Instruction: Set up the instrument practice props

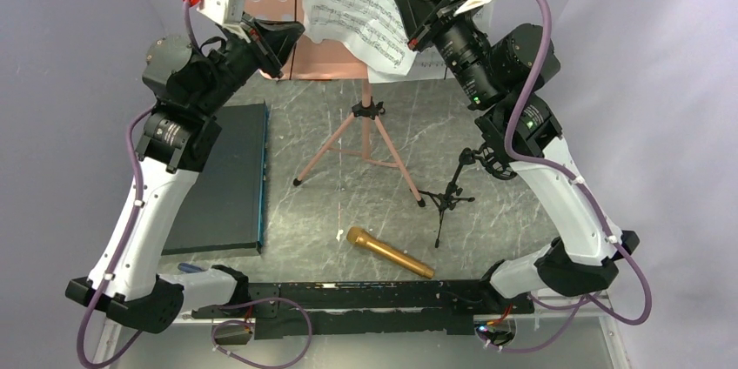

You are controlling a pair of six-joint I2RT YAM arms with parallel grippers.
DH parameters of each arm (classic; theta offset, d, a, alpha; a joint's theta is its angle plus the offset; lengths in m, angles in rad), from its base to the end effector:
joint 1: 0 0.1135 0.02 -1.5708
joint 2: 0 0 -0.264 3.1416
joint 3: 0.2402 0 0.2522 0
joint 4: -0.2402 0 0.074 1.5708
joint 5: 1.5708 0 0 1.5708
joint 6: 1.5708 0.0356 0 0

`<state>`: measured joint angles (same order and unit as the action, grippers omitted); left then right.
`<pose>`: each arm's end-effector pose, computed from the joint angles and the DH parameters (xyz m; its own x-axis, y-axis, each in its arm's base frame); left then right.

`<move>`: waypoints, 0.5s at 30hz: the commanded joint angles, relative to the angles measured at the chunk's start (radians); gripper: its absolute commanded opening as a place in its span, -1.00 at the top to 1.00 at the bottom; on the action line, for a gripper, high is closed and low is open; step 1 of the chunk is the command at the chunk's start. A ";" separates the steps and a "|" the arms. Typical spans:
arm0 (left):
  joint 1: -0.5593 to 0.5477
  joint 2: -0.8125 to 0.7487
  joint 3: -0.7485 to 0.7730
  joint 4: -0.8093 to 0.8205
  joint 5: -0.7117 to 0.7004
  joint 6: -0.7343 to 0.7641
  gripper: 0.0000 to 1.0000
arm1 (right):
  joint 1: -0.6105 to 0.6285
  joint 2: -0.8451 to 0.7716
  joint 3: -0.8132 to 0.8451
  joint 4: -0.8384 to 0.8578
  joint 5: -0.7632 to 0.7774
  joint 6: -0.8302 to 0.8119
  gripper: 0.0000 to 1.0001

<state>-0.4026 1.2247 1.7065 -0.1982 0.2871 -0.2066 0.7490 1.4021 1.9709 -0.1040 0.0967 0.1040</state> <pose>0.2017 -0.0969 0.5588 0.1236 -0.2665 -0.9559 0.6654 0.7369 -0.1194 0.1837 0.1661 0.6053 0.2627 0.3853 -0.8846 -0.6453 0.7518 0.1358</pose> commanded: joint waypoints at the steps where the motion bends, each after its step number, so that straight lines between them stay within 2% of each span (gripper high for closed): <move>1: -0.005 -0.053 -0.037 0.100 0.033 0.002 0.95 | 0.003 0.007 0.048 0.017 0.034 -0.006 1.00; 15: -0.004 -0.049 -0.053 0.123 0.058 0.026 0.95 | 0.003 0.067 0.105 -0.008 -0.063 0.000 1.00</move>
<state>-0.4026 1.1976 1.6550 -0.1379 0.3161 -0.1989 0.7490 1.4590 2.0270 -0.1257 0.0776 0.1043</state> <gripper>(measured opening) 0.042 0.010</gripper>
